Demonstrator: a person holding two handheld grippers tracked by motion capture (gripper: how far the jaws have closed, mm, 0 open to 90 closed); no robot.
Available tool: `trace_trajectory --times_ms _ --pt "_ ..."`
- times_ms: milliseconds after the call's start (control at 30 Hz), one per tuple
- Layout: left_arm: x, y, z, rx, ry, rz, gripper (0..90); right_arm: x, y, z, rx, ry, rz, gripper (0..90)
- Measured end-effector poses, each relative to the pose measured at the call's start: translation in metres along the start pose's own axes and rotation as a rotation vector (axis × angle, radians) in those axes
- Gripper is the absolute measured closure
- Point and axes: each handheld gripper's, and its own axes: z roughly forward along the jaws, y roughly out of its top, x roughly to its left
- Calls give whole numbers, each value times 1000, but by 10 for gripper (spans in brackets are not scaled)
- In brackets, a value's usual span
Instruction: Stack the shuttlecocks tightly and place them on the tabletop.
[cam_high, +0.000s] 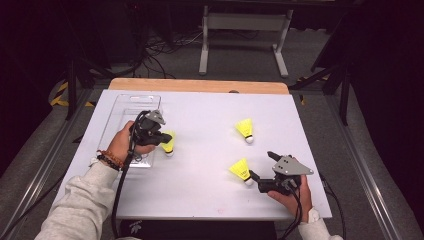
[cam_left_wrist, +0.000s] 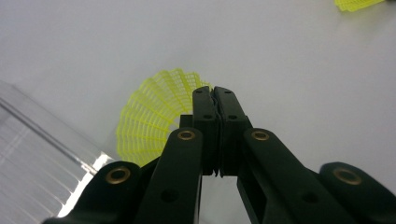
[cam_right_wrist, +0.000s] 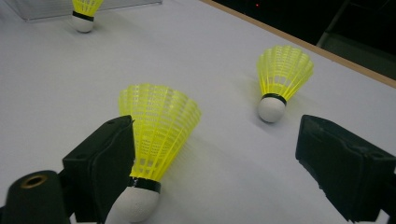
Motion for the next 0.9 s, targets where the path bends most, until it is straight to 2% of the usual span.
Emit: trace_trajectory --times_ms 267,333,367,433,467,533,600,667,733,800,900 --pt "-18 26 19 45 -3 77 884 -1 0 -2 -2 5 -3 128" --pt "-23 33 24 68 29 102 890 -2 0 -2 -2 6 -2 128" --pt "-23 33 24 68 29 102 895 -2 0 -2 -2 6 -2 128" --pt "-24 39 25 91 48 130 896 -2 0 -2 -8 10 7 129" --pt "-23 40 25 92 72 137 897 -2 0 -3 -8 11 7 129" --pt "-18 43 21 93 78 133 898 -2 0 -3 -10 12 8 129" --pt "-11 43 15 86 110 118 898 -3 0 -3 -12 13 9 129" --pt "-4 42 11 79 123 105 899 -3 0 -3 -12 16 9 128" --pt "2 41 9 89 150 104 899 -3 0 -3 -11 15 8 128" --pt "7 38 9 89 159 91 898 -3 0 -3 -11 14 8 128" --pt "8 36 13 89 179 97 898 -3 0 -2 -9 9 3 128"
